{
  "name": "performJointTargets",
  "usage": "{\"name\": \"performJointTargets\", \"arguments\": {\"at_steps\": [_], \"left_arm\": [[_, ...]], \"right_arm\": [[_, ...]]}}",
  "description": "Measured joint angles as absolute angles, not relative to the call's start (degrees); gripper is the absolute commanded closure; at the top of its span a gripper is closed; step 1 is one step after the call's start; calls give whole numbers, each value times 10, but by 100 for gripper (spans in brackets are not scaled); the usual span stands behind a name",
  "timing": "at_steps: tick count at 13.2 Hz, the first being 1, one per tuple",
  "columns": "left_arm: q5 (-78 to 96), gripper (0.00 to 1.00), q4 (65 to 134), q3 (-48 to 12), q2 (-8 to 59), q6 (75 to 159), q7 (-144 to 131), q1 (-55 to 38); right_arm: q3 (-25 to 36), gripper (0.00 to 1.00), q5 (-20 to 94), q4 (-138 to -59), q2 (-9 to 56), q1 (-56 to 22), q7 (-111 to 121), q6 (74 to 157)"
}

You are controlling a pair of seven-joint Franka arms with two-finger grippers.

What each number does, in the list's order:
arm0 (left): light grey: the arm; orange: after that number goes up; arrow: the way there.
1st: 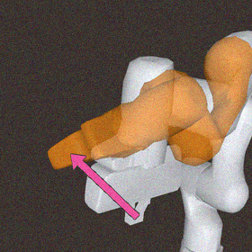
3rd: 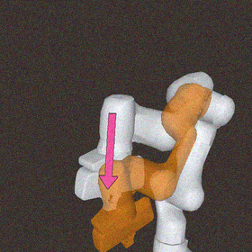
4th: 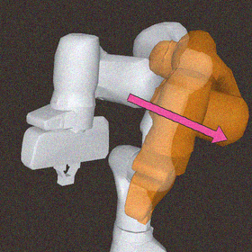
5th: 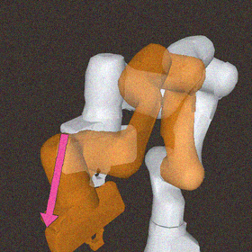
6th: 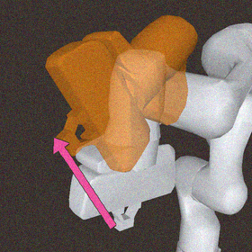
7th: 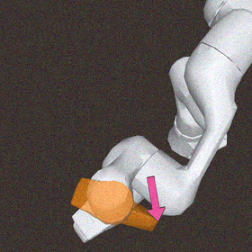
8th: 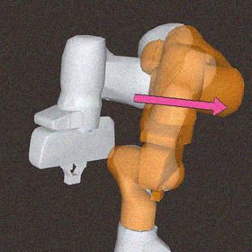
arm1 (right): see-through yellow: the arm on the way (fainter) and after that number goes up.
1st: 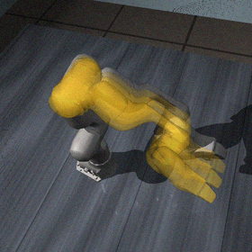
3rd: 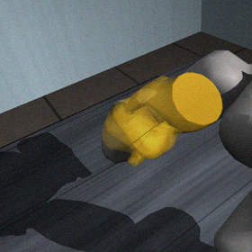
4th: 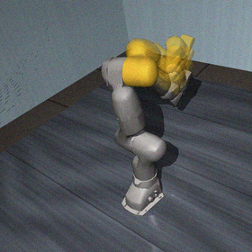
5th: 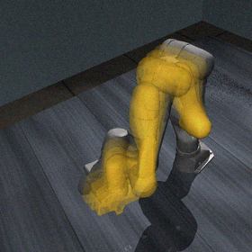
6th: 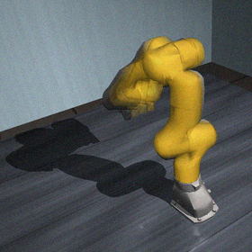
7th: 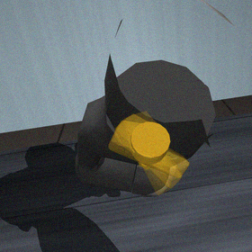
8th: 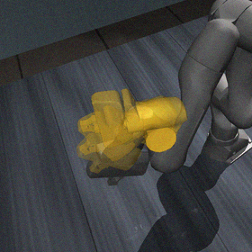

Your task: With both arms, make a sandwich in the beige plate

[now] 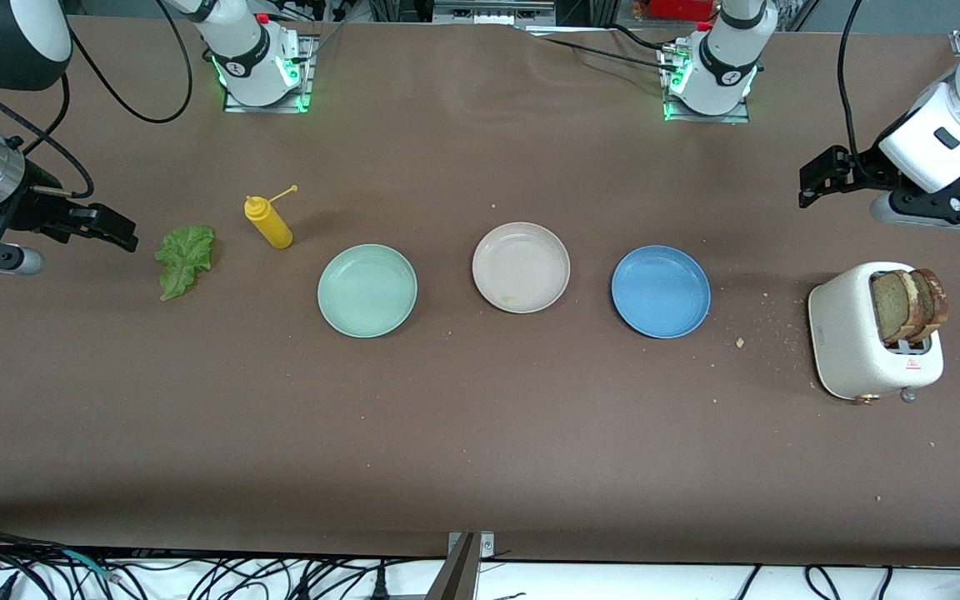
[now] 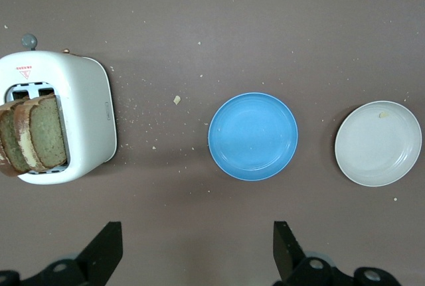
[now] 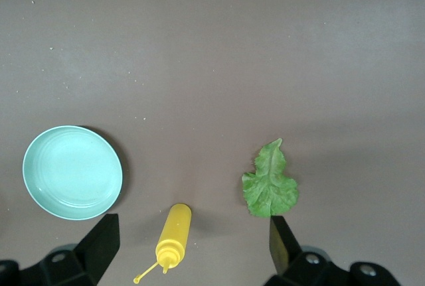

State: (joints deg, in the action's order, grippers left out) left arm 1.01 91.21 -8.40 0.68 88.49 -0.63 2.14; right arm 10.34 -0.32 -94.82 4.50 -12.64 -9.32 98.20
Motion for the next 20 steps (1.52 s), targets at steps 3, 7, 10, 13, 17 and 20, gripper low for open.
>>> {"name": "performJointTargets", "arguments": {"at_steps": [3,7,10,13,17,20], "left_arm": [[10,0,912,-84,7,885,-6,21],[10,0,912,-84,7,885,-6,21],[10,0,912,-84,7,885,-6,22],[10,0,912,-83,7,884,-6,23],[10,0,912,-83,7,881,-6,24],[10,0,912,-83,7,881,-6,24]], "right_arm": [[103,0,-3,-948,45,-126,-95,982],[103,0,-3,-948,45,-126,-103,982],[103,0,-3,-948,45,-126,-104,982],[103,0,-3,-948,45,-126,-104,982],[103,0,-3,-948,45,-126,-105,982],[103,0,-3,-948,45,-126,-105,982]]}}
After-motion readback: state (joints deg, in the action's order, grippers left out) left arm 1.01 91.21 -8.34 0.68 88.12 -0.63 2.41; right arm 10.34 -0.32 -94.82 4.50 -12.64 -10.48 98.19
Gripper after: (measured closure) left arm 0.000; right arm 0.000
